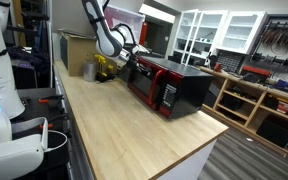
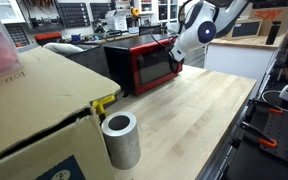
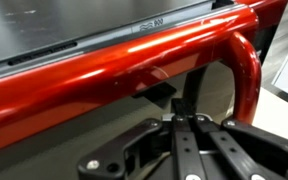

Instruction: Close the microwave door fully

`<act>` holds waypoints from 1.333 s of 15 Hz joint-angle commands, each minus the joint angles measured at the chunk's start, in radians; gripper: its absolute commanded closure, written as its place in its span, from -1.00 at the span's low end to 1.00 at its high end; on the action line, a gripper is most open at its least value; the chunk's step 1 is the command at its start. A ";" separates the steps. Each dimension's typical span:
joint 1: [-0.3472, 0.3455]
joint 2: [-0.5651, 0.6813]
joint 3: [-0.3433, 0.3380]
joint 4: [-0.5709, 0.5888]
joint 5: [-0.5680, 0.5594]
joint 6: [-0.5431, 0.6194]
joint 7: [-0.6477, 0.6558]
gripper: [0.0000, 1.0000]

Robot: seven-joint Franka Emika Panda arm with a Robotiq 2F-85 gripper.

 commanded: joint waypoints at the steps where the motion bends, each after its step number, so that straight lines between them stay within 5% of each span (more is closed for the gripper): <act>1: -0.004 0.057 -0.022 0.091 -0.097 -0.020 -0.028 1.00; 7: 0.001 0.081 -0.035 0.124 -0.136 -0.032 -0.033 1.00; 8: 0.006 0.055 -0.029 0.094 -0.057 -0.003 -0.048 0.60; 14: 0.025 -0.158 0.031 -0.088 0.502 0.285 -0.256 -0.26; 18: -0.002 -0.280 0.047 -0.203 0.870 0.342 -0.376 -0.87; 20: 0.001 -0.326 0.045 -0.253 1.049 0.329 -0.418 -1.00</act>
